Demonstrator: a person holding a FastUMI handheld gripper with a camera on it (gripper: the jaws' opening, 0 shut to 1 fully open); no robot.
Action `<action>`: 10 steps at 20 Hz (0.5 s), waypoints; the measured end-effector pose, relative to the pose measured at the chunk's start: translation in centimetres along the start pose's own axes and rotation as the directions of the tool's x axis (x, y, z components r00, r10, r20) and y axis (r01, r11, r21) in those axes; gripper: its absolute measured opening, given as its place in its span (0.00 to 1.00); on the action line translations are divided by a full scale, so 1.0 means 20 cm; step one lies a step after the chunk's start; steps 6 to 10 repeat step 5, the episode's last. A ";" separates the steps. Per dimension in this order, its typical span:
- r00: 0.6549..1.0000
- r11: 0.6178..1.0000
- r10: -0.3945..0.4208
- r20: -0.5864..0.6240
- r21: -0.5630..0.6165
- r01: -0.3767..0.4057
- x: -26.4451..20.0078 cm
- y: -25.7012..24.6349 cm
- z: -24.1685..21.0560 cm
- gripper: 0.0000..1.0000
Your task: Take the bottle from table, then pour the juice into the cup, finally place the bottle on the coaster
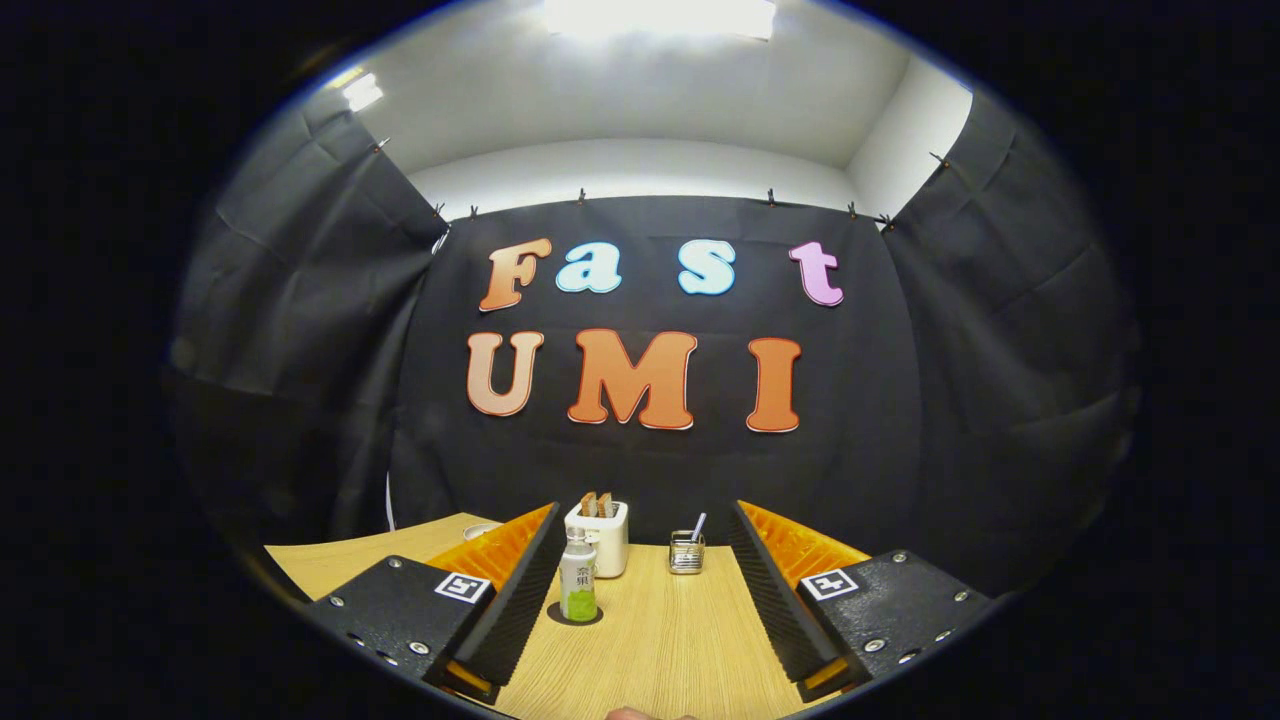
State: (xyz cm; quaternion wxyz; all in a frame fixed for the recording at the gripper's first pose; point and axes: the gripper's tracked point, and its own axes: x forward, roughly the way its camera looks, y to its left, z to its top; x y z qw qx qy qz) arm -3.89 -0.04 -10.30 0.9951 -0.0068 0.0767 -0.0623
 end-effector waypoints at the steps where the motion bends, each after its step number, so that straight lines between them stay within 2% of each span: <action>1: 1.000 1.000 -0.005 0.001 -0.007 0.005 0.00 0.00 0.00 0.97; 10: 1.000 1.000 -0.016 0.010 -0.011 0.016 0.00 0.00 0.01 0.97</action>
